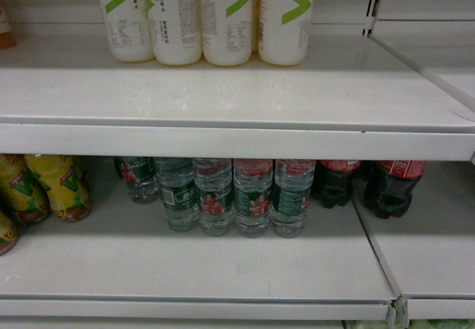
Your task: Move water from second to third shelf
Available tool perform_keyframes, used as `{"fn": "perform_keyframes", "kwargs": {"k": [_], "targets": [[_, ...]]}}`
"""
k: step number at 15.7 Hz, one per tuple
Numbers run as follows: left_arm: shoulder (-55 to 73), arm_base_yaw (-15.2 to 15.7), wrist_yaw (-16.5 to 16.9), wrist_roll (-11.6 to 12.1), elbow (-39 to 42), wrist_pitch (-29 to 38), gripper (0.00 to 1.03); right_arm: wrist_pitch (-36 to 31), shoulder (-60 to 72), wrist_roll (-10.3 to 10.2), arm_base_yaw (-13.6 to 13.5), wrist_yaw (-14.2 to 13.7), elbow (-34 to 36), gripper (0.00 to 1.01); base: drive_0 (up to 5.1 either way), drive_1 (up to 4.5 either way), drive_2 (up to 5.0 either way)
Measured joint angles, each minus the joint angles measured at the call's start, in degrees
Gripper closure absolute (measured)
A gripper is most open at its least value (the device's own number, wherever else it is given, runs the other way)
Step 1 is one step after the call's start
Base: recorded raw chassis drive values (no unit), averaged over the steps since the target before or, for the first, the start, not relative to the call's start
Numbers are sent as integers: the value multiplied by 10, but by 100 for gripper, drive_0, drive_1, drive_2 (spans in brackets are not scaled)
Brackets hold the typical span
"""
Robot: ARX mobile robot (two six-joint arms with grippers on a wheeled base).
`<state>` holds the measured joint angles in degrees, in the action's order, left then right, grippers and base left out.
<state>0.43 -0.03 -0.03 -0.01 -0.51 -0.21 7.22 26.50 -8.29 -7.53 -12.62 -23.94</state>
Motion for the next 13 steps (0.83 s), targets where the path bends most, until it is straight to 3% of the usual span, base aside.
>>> {"fn": "perform_keyframes", "kwargs": {"k": [13], "targets": [[0,0,0,0,0,0,5,0,-1,0,0,-4,0,59,0,0,0]]}}
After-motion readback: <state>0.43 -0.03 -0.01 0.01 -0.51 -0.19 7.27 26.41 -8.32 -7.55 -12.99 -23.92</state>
